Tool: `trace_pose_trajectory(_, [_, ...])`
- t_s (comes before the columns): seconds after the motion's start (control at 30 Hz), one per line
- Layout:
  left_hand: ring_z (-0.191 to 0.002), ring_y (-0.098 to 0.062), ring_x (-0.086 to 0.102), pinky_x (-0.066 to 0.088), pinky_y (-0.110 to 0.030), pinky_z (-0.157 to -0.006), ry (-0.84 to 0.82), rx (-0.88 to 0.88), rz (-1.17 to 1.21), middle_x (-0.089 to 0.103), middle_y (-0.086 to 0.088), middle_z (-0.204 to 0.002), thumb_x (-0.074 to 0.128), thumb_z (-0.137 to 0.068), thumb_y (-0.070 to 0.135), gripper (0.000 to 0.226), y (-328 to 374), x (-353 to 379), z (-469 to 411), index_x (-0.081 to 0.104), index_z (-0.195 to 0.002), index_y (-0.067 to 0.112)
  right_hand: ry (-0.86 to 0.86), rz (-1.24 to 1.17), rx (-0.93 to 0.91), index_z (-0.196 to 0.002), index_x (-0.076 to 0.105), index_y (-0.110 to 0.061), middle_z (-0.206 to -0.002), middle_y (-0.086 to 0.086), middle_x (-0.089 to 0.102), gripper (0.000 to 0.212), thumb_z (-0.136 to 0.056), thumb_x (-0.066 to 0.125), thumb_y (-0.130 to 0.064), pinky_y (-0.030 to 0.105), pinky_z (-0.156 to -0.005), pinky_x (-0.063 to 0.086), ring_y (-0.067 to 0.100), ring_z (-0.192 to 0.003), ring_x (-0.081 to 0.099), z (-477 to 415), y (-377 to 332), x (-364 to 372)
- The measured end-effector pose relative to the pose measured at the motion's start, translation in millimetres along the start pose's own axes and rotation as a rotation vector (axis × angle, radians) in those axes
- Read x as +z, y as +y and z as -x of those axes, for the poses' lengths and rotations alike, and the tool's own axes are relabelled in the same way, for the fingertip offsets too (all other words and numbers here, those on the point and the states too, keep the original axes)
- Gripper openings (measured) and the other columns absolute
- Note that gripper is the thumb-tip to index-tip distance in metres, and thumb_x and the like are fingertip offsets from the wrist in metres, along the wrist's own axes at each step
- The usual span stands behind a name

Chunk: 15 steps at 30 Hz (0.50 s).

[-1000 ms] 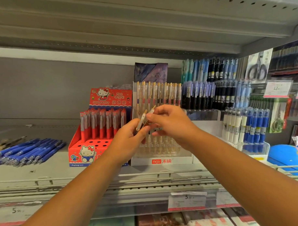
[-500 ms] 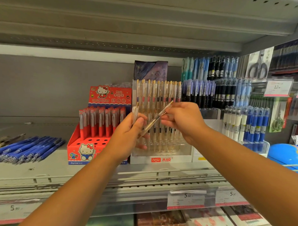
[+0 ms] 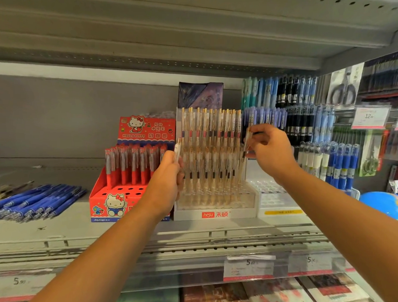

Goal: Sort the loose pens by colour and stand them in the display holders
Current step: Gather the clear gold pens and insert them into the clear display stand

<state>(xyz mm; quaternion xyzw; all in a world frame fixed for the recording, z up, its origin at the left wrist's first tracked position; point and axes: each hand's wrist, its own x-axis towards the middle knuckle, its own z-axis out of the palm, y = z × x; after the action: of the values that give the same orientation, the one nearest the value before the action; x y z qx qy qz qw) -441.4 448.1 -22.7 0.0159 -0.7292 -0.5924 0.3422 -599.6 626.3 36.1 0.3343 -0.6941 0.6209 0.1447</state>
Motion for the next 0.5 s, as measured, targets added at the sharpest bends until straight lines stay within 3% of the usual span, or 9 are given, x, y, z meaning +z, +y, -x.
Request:
trace_pose_trajectory(0.1, [-0.065,-0.025,0.029,0.026,-0.04,-0.056,0.033,0.041,-0.079,0.035,-0.008,-0.076,0.035,-0.091,0.031,0.016,1.6,0.5,2.3,0.042,-0.085,0.017,-0.028,0.004,-0.004,-0.111,0.057,-0.019,-0.098,0.01,0.066,0.036,-0.094,0.048,0.011,0.021,-0.059,0.059,0.026,-0.094,0.065,-0.4,4.0,2.7])
trace_pose_trajectory(0.2, [-0.069,-0.024,0.04,0.037,-0.043,-0.064,0.055,0.095,-0.162,0.044,-0.009,-0.078,0.038,-0.105,0.025,0.02,1.3,0.4,5.7,0.048,-0.09,0.017,-0.048,-0.002,-0.015,-0.111,0.058,-0.019,-0.105,0.015,0.065,0.033,-0.095,0.05,0.008,0.023,-0.062,0.06,0.026,-0.095,0.066,-1.4,4.9,5.7])
trace_pose_trajectory(0.33, [-0.075,-0.005,0.057,0.047,-0.018,-0.071,0.08,0.189,-0.261,0.063,0.003,-0.089,0.05,-0.102,0.026,0.008,2.1,1.6,5.9,0.058,-0.101,0.025,-0.069,-0.004,-0.022,-0.115,0.06,-0.015,-0.105,0.018,0.065,0.031,-0.095,0.051,0.008,0.026,-0.063,0.061,0.028,-0.094,0.066,-3.7,4.4,7.4])
trace_pose_trajectory(0.5, [-0.084,-0.014,0.062,0.057,-0.036,-0.075,0.103,0.193,-0.286,0.068,-0.002,-0.094,0.062,-0.095,0.024,0.005,2.8,2.2,5.2,0.064,-0.099,0.022,-0.099,0.042,-0.008,-0.113,0.061,-0.015,-0.101,0.017,0.066,0.036,-0.093,0.05,0.012,0.032,-0.065,0.062,0.029,-0.089,0.067,-4.8,8.8,2.6])
